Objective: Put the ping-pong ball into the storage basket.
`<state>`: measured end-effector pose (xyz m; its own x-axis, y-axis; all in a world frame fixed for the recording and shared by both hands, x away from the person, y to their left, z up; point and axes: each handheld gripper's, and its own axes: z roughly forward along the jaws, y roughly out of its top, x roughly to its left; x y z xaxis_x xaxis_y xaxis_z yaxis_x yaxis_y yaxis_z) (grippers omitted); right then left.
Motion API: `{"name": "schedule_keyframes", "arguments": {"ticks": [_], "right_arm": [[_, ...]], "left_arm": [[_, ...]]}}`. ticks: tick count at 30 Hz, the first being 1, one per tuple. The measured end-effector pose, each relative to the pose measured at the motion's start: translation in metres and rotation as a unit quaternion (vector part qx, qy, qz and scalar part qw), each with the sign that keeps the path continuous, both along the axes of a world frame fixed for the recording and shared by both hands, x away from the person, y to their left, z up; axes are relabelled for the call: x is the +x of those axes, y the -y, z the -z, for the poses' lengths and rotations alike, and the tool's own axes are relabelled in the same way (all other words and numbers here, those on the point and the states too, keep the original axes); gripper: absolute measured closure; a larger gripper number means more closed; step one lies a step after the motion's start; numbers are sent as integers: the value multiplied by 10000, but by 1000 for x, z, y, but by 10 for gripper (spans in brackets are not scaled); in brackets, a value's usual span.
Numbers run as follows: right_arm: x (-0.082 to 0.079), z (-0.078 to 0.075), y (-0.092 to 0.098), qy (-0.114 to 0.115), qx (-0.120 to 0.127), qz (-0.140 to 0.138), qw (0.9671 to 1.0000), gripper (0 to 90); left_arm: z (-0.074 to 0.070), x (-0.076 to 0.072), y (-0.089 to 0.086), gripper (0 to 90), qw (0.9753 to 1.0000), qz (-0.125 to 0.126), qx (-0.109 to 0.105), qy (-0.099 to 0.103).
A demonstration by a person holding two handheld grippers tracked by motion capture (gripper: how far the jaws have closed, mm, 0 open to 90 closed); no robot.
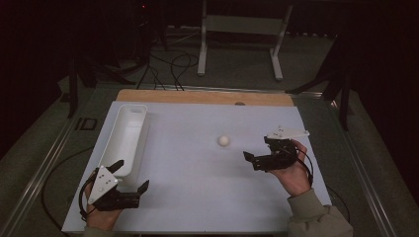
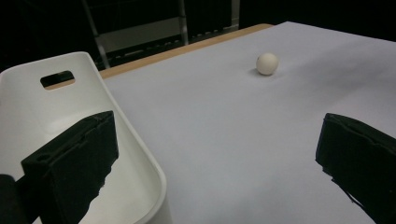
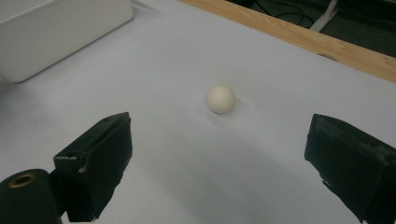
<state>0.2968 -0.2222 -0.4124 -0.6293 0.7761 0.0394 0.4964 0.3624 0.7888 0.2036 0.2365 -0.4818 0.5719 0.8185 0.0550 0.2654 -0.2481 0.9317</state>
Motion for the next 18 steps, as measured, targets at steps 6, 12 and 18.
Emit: {"name": "schedule_keyframes", "arguments": {"ticks": [6,12,18], "right_arm": [[6,-4,-2,-72,-2,3,10000,74],[14,-6,-4,-153,-76,-2,9999,73],[21,-10,-9,-230,-162,-9,9996,73]], "left_arm": [[0,0,0,0,10000,-2,-4,1],[0,0,1,0,10000,12,-3,5],[0,0,0,0,10000,6,-14,13]]}}
